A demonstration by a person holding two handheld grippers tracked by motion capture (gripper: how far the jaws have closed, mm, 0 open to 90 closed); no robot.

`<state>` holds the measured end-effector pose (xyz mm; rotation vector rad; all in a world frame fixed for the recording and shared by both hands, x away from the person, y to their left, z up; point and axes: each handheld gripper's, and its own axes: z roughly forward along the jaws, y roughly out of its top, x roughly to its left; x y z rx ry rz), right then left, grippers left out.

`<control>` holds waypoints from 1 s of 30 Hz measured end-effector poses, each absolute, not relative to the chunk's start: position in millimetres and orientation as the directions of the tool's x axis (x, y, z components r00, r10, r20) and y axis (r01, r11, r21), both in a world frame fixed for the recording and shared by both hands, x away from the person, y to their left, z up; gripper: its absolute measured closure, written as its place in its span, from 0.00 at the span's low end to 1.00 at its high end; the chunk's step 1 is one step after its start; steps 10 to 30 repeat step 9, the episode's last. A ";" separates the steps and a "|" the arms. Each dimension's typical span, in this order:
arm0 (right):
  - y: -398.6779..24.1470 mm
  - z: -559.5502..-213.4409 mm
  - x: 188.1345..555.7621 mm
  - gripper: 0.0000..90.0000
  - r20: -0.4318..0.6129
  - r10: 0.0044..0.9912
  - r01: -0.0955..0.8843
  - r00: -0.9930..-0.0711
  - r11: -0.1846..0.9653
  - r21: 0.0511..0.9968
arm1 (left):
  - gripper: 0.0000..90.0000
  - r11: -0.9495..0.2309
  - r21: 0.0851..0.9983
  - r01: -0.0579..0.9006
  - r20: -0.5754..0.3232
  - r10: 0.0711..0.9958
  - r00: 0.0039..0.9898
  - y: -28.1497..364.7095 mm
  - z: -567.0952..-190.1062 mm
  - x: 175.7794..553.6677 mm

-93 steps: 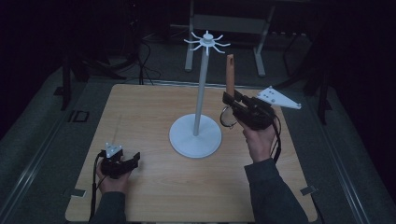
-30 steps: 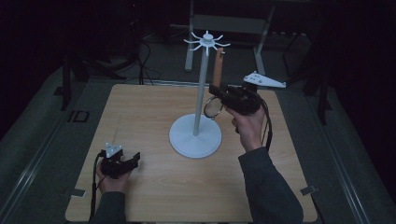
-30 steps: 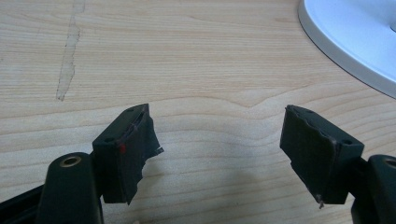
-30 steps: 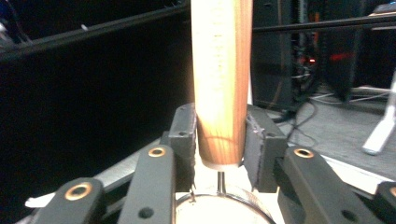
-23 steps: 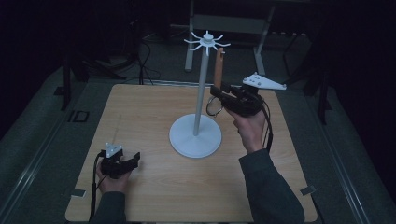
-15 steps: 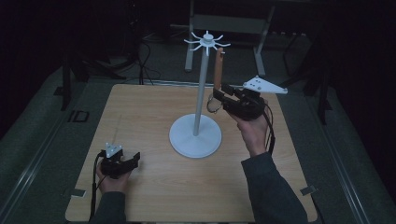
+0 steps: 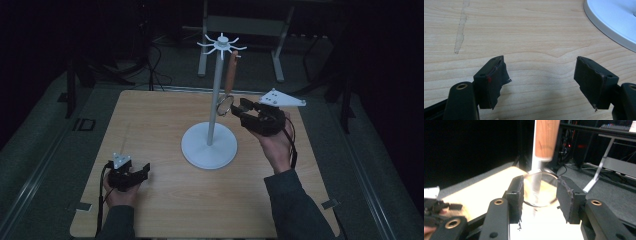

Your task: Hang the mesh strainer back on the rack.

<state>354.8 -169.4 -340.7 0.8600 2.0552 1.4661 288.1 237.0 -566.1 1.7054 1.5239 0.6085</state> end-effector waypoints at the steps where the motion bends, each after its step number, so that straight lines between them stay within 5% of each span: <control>1: -169.6 -342.7 354.3 0.63 -0.022 0.719 0.222 -0.695 0.243 0.944 | 0.29 -0.004 0.788 0.616 -0.133 0.975 0.176 236.9 -566.1 288.1; 30: -176.7 -364.0 351.7 0.63 -0.053 0.715 0.255 -0.698 0.316 0.914 | 0.29 -0.003 0.788 0.615 -0.133 0.976 0.175 236.7 -566.2 288.2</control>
